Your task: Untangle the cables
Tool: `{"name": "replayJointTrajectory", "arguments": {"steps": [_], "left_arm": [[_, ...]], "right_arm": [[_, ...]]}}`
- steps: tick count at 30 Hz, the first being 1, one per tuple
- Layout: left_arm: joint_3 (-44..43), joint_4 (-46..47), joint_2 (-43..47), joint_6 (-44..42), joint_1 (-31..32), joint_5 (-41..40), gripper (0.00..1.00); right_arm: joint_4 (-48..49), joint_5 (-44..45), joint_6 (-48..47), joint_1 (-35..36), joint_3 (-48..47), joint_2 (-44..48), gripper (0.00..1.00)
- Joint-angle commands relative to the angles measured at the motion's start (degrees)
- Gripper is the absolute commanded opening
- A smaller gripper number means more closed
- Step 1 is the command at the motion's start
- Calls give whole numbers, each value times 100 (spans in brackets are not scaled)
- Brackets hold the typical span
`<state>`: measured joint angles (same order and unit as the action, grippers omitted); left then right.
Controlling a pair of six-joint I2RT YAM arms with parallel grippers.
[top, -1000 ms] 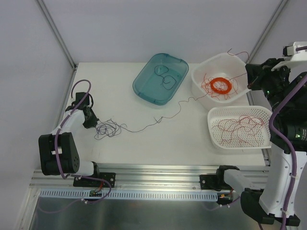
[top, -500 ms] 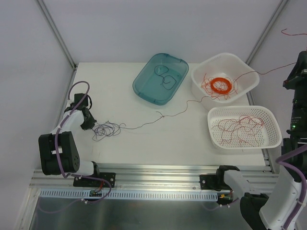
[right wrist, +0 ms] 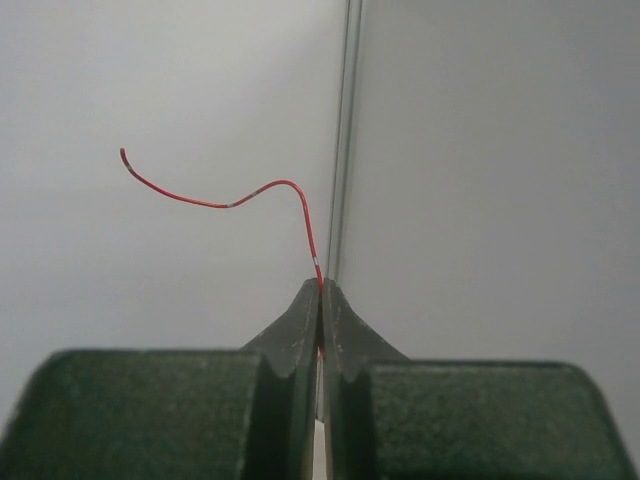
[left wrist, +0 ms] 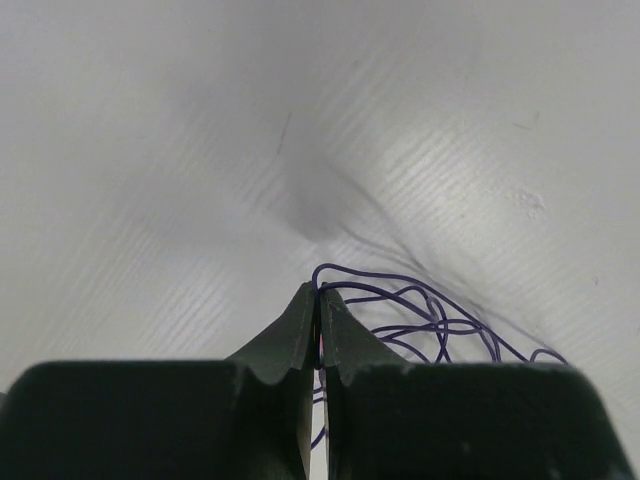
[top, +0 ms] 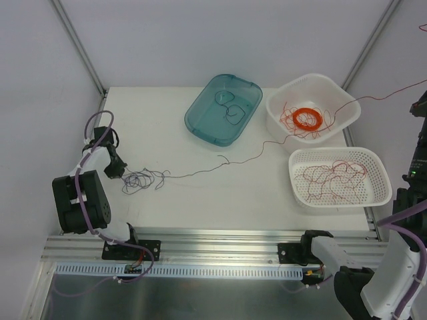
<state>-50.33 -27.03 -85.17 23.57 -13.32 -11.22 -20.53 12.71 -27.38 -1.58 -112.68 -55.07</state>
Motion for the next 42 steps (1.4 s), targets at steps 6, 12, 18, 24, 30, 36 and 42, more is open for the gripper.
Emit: {"name": "replayJointTrajectory", "arguments": {"steps": [6,12,18,24,30,36,42], "left_arm": [[-847,-92,-562,420,-733,-3,0],[-1331,-136,-800,446,-891,164,0],[-1226,-136,-845,420,-865,656,0],[-699,-40,-73,350,-251,1114,1],[92,154,771,174,470,1833,10],[743,259,1668,-116,620,2317,17],[1305,646,2249,-318,875,2783,25]], "right_arm": [[629,188,-541,-35,-649,-154,1],[376,-137,-365,-35,-492,-65,1],[59,-436,-48,-35,-53,5,1],[23,-24,-259,-35,694,49,1],[-3,197,-400,-35,1256,101,1],[-56,109,-260,-35,1547,128,1],[-108,-14,-145,-35,1285,49,1]]}}
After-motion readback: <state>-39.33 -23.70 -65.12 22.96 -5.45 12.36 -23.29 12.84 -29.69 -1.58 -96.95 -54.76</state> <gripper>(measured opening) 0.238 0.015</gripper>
